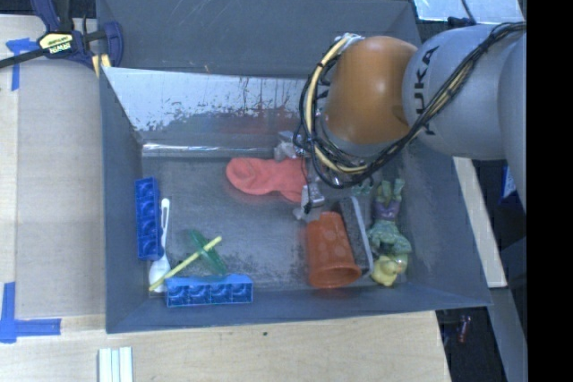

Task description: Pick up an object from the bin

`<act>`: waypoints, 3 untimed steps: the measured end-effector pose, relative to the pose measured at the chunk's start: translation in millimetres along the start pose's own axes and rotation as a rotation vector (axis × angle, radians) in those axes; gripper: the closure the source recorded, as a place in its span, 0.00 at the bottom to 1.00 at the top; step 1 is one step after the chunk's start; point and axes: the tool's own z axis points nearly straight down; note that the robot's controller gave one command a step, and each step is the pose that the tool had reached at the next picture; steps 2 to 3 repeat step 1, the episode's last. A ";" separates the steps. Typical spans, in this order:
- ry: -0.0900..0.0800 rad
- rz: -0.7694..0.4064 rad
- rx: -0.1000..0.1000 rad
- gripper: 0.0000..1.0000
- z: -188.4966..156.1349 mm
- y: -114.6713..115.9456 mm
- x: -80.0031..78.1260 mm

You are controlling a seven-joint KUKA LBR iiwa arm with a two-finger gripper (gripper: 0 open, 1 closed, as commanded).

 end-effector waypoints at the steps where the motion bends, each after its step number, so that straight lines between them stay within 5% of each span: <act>1: -0.004 -0.092 0.000 1.00 1.2 -18.2 -2.9; 3: -0.004 -0.092 0.000 1.00 1.2 -18.2 -2.9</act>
Offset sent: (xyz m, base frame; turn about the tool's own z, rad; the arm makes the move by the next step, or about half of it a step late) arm 0.0000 0.0000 0.0000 0.0000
